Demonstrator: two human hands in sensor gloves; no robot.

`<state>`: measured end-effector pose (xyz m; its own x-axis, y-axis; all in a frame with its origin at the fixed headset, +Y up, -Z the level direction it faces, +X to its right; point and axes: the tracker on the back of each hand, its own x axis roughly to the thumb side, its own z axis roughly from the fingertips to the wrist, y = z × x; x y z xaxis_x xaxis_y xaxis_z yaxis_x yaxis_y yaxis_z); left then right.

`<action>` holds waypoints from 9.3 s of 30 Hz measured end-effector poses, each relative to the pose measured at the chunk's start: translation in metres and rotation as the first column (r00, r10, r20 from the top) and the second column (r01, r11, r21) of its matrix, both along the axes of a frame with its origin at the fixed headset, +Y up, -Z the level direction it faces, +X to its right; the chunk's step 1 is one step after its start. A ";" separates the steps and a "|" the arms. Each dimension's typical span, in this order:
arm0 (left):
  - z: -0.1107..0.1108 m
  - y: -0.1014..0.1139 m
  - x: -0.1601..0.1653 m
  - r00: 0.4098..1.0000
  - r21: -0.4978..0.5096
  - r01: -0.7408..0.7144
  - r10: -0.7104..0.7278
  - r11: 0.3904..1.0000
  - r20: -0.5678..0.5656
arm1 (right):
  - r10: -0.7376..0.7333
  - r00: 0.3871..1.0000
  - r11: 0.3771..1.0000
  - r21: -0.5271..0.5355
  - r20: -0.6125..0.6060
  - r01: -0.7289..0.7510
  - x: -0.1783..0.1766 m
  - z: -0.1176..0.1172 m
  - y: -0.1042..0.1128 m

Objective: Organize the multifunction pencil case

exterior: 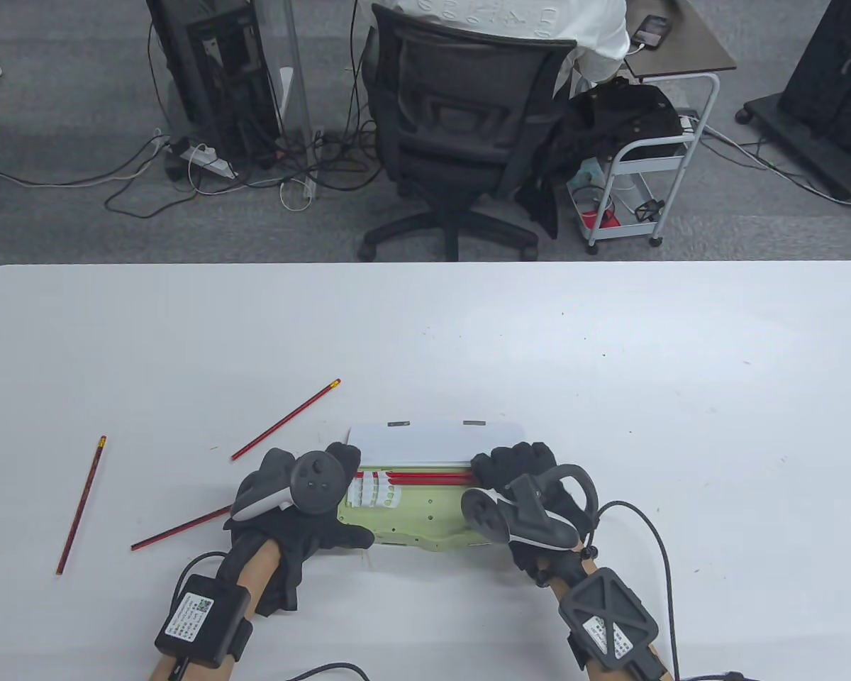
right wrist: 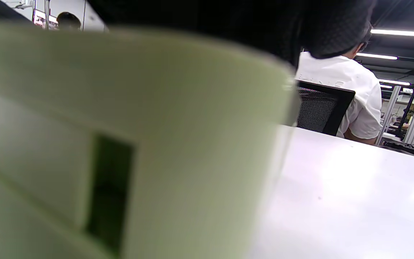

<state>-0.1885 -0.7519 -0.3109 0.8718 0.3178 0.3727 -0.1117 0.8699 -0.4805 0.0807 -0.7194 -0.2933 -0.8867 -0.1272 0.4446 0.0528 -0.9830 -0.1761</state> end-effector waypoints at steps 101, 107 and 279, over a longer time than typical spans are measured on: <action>-0.010 0.045 -0.039 0.969 0.069 -0.184 0.193 0.981 -0.157 | -0.232 0.966 0.735 -0.632 0.110 0.248 0.072 -0.018 -0.021; -0.034 0.083 -0.081 0.891 0.136 0.163 -0.087 0.977 -0.445 | -0.208 0.973 0.735 -0.640 0.103 0.224 0.069 -0.020 -0.019; 0.005 0.000 -0.015 0.996 0.094 -0.083 0.085 0.992 -0.011 | -0.255 0.957 0.933 -0.224 0.135 0.281 0.066 -0.011 0.008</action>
